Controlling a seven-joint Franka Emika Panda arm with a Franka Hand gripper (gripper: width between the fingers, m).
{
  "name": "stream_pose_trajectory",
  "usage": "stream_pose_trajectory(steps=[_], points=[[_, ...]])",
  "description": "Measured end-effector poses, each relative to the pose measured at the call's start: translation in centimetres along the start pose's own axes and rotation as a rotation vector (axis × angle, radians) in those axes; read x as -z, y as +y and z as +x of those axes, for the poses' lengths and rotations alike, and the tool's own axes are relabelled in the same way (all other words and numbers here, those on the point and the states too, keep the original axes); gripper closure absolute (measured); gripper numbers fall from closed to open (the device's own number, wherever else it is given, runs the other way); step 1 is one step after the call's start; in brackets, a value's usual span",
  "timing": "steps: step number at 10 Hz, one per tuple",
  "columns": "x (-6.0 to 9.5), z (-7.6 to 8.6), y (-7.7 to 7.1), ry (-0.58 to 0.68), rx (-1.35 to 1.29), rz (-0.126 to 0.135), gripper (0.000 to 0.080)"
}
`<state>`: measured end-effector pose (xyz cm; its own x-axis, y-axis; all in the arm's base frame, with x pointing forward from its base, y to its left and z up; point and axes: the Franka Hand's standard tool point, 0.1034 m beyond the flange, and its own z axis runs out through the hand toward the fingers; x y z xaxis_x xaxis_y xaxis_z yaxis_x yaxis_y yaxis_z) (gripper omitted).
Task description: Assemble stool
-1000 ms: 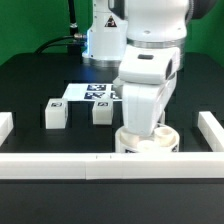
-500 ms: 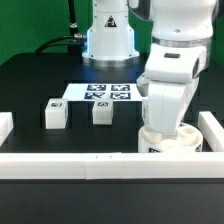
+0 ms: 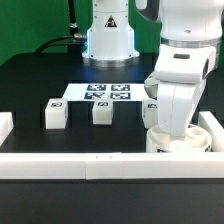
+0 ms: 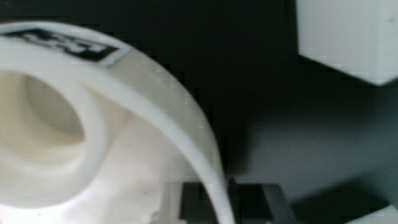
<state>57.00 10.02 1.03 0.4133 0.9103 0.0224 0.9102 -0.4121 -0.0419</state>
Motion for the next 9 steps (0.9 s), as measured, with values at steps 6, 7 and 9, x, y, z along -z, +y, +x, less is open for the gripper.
stream_pose_trajectory(steps=[6,7,9], points=[[2.6,0.2,-0.1,-0.002,-0.014,-0.013,0.0273],[3.5,0.0,-0.1,-0.001,-0.013,-0.021,0.0172],[4.6,-1.3,0.5,-0.006,-0.003,-0.027,0.0157]])
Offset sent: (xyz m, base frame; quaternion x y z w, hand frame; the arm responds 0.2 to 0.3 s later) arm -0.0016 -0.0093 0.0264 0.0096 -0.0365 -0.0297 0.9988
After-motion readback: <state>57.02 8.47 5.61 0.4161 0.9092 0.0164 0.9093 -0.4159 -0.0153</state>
